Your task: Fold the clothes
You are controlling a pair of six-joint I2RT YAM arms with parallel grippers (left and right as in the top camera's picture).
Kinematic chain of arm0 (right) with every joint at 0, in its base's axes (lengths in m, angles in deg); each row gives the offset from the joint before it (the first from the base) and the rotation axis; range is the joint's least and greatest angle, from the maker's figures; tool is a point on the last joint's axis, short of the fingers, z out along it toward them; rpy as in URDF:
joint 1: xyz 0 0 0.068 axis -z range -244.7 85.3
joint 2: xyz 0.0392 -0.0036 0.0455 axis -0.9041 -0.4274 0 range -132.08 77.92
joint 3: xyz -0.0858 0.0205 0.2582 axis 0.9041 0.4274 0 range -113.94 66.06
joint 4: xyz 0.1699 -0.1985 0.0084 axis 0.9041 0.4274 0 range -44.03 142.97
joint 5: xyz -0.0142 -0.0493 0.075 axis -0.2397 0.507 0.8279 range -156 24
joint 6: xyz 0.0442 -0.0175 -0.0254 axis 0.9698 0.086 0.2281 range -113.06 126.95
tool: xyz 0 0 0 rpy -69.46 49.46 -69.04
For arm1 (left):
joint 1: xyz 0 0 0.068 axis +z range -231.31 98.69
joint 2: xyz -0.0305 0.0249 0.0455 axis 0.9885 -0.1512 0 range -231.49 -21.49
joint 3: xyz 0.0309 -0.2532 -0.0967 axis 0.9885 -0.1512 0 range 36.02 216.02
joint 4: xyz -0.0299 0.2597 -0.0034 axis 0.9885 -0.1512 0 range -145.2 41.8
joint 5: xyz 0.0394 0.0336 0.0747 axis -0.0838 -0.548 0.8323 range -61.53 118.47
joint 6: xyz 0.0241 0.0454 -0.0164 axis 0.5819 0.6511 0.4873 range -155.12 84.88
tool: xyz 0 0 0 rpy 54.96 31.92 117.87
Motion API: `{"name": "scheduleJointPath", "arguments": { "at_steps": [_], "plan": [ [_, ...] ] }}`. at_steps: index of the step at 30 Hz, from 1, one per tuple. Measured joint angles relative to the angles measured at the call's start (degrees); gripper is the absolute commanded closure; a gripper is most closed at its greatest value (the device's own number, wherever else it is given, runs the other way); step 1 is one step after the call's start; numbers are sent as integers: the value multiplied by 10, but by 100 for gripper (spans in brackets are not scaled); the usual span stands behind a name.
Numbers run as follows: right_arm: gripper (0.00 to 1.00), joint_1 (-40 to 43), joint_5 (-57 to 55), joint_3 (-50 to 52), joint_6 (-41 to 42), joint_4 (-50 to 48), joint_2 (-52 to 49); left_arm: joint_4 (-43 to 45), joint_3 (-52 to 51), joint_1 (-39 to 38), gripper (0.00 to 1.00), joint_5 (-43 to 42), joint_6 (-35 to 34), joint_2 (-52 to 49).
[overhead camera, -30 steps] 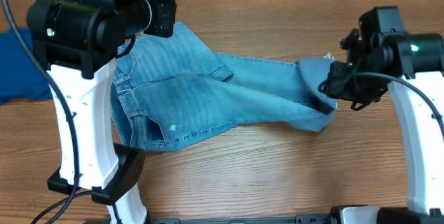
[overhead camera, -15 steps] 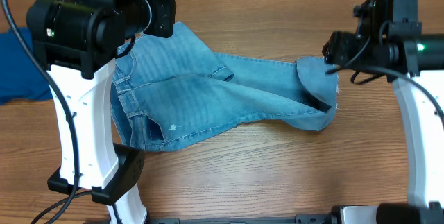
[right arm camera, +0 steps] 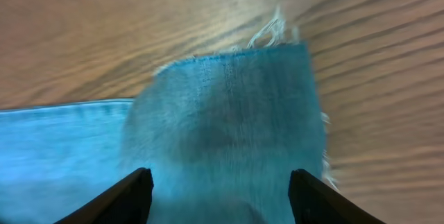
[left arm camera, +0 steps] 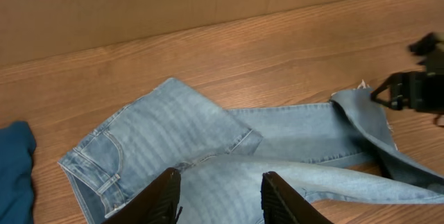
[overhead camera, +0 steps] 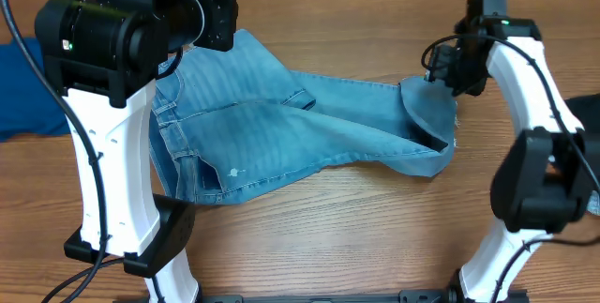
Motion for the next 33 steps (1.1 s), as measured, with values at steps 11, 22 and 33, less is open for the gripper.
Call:
{"name": "scheduleJointPath", "arguments": {
  "at_steps": [11,22,33],
  "plan": [
    [34,-37,-36,0,18,0,-68,0,0,0,58,0,0,0],
    [85,-37,-71,0,45,2,-90,0,0,0,57,0,0,0],
    [96,18,-18,-2,52,59,-64,0,0,0,57,0,0,0]
  ]
}}
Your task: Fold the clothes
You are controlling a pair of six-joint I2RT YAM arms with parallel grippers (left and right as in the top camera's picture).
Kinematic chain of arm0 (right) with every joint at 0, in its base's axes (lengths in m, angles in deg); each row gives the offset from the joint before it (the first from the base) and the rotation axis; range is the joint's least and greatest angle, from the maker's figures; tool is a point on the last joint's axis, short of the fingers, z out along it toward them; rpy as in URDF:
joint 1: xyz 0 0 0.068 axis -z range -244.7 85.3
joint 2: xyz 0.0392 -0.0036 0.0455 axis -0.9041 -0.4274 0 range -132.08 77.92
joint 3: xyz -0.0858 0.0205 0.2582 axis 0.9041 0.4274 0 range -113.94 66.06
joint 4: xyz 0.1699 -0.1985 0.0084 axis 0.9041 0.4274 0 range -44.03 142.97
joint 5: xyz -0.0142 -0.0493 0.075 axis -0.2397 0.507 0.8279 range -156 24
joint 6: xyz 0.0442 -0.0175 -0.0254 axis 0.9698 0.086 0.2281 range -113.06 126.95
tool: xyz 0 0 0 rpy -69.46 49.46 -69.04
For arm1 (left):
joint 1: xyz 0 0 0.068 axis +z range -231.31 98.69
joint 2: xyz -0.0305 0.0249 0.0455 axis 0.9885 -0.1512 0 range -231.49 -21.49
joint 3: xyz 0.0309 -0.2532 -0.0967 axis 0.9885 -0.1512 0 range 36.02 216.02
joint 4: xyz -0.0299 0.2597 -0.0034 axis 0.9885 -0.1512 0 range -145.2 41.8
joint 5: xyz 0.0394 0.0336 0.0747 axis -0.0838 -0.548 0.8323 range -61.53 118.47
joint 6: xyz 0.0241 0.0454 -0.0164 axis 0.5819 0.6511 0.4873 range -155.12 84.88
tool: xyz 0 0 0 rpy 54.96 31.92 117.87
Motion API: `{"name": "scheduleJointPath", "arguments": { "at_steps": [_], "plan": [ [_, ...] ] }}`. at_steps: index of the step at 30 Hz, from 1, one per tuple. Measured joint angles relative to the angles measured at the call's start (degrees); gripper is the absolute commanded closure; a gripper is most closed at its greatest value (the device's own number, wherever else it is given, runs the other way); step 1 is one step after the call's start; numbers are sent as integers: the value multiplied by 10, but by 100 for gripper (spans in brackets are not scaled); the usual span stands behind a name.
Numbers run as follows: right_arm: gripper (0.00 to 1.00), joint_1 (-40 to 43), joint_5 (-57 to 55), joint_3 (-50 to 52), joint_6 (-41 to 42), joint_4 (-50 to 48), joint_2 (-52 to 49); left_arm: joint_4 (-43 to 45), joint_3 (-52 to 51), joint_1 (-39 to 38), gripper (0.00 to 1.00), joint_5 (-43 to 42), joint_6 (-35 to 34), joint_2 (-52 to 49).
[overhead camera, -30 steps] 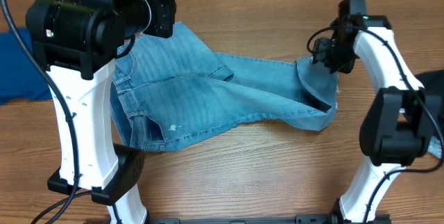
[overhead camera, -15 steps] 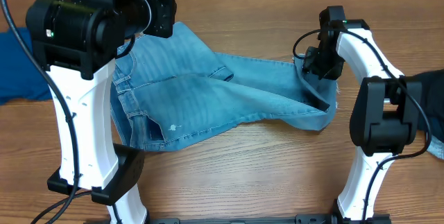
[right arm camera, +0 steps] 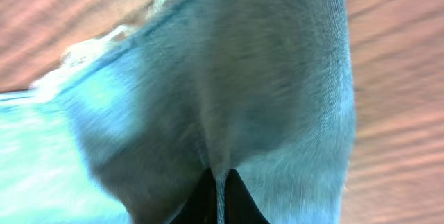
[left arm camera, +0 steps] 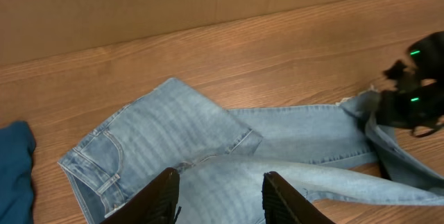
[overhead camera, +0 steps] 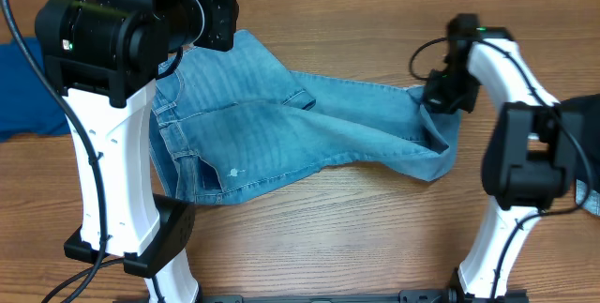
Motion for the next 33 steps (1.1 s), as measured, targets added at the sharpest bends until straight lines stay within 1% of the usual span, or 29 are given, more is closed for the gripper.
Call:
{"name": "scheduleJointPath", "arguments": {
  "at_steps": [5,6,9,13,17,22,23,24,25,28,30,33],
  "plan": [
    [96,60,65,0,-3,12,85,0,0,0,57,0,0,0],
    [96,90,83,-1,-4,22,129,0,0,0,57,0,0,0],
    [96,127,104,-8,-14,55,167,0,0,0,57,0,0,0],
    [96,158,121,-8,-42,115,172,0,0,0,58,0,0,0],
    [96,170,126,-8,-61,151,169,0,0,0,57,0,0,0],
    [96,207,83,-8,-67,180,169,0,0,0,55,0,0,0],
    [95,221,75,-8,-67,184,169,0,0,0,55,0,0,0],
    [88,235,68,-7,-66,186,169,0,0,0,54,0,0,0],
    [74,244,63,-8,-65,187,169,0,0,0,54,0,0,0],
    [71,275,52,-8,-64,188,169,0,0,0,53,0,0,0],
    [65,288,45,-8,-65,188,169,0,0,0,53,0,0,0],
    [67,290,42,-7,-65,186,169,0,0,0,52,0,0,0]
  ]
}}
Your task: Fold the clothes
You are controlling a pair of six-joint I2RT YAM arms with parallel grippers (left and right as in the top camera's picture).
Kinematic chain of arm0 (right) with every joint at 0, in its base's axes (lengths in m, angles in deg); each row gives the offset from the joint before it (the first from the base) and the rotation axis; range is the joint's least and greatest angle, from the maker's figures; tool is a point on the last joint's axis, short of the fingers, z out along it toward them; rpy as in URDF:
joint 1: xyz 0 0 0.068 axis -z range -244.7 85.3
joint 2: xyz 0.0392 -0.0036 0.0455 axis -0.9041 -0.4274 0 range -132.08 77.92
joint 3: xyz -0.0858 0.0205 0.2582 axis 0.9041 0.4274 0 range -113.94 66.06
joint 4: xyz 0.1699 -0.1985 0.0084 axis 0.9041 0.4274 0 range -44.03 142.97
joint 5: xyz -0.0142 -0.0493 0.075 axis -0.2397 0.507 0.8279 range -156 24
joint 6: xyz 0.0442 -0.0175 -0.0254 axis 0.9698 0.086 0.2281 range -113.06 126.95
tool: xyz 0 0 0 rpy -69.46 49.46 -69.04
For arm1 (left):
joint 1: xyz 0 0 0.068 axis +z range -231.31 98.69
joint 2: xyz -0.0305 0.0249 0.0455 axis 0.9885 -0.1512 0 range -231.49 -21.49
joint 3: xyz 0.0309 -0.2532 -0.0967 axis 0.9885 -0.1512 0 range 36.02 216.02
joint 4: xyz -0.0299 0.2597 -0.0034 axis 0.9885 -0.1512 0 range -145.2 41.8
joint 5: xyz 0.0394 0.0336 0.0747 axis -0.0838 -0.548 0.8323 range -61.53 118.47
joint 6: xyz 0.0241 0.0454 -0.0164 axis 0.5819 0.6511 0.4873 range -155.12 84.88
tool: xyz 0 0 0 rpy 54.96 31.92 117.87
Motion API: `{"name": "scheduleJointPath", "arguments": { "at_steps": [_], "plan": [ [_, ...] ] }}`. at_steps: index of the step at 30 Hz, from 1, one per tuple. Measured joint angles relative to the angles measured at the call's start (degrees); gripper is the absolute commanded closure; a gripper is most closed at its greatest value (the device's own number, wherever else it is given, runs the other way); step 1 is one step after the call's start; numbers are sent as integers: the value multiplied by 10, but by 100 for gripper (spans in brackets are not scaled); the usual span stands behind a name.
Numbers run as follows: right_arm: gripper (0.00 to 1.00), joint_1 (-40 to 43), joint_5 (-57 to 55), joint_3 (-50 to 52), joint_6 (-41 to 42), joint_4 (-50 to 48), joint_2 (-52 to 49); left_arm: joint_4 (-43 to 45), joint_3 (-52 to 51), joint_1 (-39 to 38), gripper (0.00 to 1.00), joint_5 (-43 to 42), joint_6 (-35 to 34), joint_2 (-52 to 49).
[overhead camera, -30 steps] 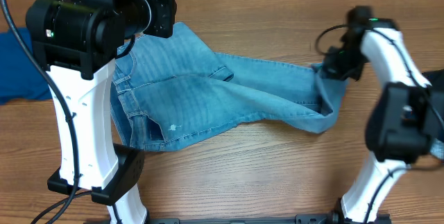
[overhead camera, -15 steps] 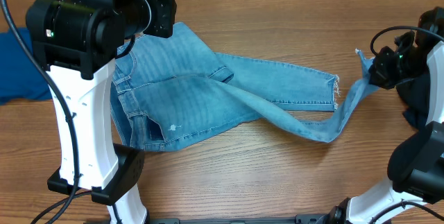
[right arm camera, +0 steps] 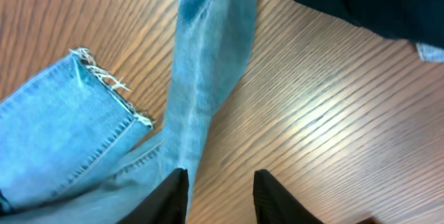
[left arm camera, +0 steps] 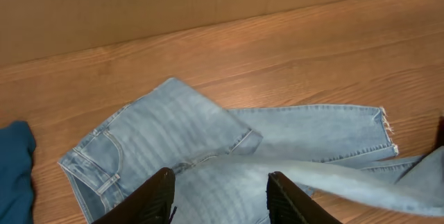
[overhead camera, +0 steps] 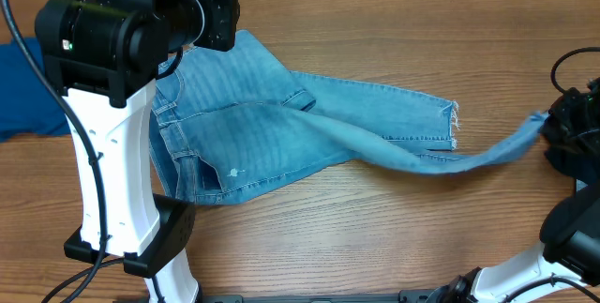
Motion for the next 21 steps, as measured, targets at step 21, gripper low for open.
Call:
{"name": "scheduleJointPath", "arguments": {
  "at_steps": [21],
  "plan": [
    [80,-59,225,3,-68,-142,74,0,0,0,49,0,0,0]
  ]
}}
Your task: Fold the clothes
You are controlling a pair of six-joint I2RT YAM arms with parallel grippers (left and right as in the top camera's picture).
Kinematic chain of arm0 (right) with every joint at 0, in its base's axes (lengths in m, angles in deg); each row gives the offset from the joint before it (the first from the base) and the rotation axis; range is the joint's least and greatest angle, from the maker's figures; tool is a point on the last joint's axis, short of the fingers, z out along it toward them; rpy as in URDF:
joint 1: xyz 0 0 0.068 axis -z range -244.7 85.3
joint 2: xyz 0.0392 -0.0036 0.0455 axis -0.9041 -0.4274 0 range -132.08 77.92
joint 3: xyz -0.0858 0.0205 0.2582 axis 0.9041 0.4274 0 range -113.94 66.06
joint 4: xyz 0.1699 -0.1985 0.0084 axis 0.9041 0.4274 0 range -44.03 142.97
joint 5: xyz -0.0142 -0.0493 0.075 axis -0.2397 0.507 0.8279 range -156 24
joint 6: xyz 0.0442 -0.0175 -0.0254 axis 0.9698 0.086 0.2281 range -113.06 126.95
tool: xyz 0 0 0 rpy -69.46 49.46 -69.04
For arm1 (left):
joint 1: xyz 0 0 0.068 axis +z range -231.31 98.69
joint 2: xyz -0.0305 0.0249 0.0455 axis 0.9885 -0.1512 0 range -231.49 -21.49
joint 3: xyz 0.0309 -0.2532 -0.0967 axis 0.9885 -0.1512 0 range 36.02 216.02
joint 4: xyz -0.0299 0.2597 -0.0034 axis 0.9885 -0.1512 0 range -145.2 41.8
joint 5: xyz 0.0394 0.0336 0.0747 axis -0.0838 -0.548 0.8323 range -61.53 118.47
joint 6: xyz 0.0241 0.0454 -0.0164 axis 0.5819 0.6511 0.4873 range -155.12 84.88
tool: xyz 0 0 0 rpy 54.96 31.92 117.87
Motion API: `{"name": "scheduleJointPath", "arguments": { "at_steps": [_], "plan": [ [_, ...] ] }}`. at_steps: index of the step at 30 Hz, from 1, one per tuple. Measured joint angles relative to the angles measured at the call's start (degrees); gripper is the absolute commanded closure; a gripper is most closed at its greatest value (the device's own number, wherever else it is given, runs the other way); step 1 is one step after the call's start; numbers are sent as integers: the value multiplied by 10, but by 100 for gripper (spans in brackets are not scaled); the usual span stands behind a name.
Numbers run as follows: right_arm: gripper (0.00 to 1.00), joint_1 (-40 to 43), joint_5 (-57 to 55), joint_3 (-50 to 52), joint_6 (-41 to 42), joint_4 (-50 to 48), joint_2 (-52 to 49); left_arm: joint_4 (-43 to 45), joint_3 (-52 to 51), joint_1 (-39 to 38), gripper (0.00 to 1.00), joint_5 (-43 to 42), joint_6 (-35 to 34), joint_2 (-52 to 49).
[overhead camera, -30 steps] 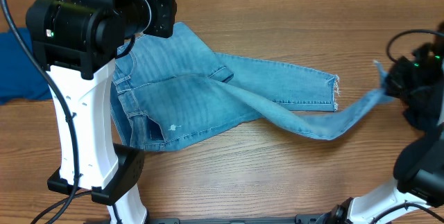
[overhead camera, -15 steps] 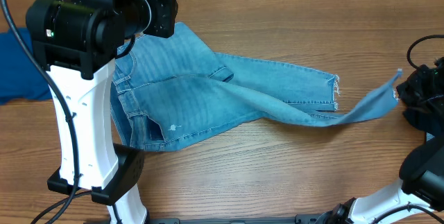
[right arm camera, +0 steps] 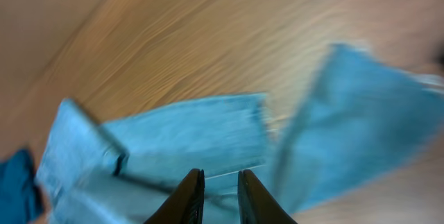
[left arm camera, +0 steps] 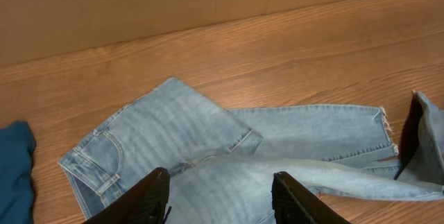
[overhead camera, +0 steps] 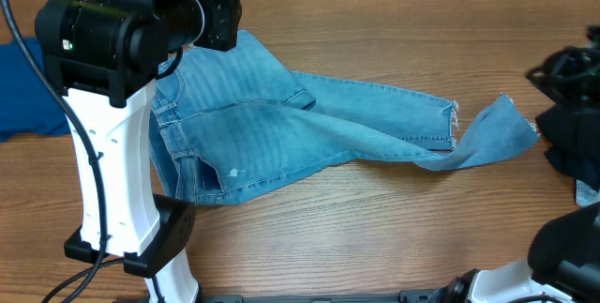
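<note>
Light blue jeans [overhead camera: 281,125] lie across the wooden table, waist at the left [overhead camera: 173,148]. One leg lies flat with its frayed hem [overhead camera: 454,120] to the right. The other leg's end [overhead camera: 495,129] lies loose and partly turned up beside that hem, also seen in the left wrist view [left arm camera: 427,137]. My left gripper [left arm camera: 220,175] hangs open high over the seat of the jeans. My right gripper [right arm camera: 220,173] is at the far right [overhead camera: 562,68], raised off the cloth. Its fingers stand a little apart with nothing between them.
A dark blue garment [overhead camera: 19,87] lies at the left edge, also in the left wrist view [left arm camera: 14,172]. A dark garment [overhead camera: 567,143] sits at the right edge under my right arm. A cardboard wall [left arm camera: 208,2] runs along the back.
The leg end, then held off the table and stretched out to the right edge, now lies loose near the other hem. My right gripper has let go and is raised. The left gripper is unchanged.
My right gripper was open over the folded-back leg end. Then it was shut on that end. Then the leg was stretched out to the right, off the table. Now the end lies released beside the other hem. The left arm stayed still throughout.
</note>
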Motion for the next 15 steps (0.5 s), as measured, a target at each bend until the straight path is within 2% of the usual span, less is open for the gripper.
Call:
{"name": "scheduleJointPath", "arguments": {
  "at_steps": [5,9,15],
  "plan": [
    [78,-113,5,0,-15,-9,-39,0,0,0,48,0,0,0],
    [74,-186,-50,0,3,13,-79,0,0,0,48,0,0,0],
    [73,-193,-180,2,33,149,-83,0,0,0,48,-3,0,0]
  ]
}}
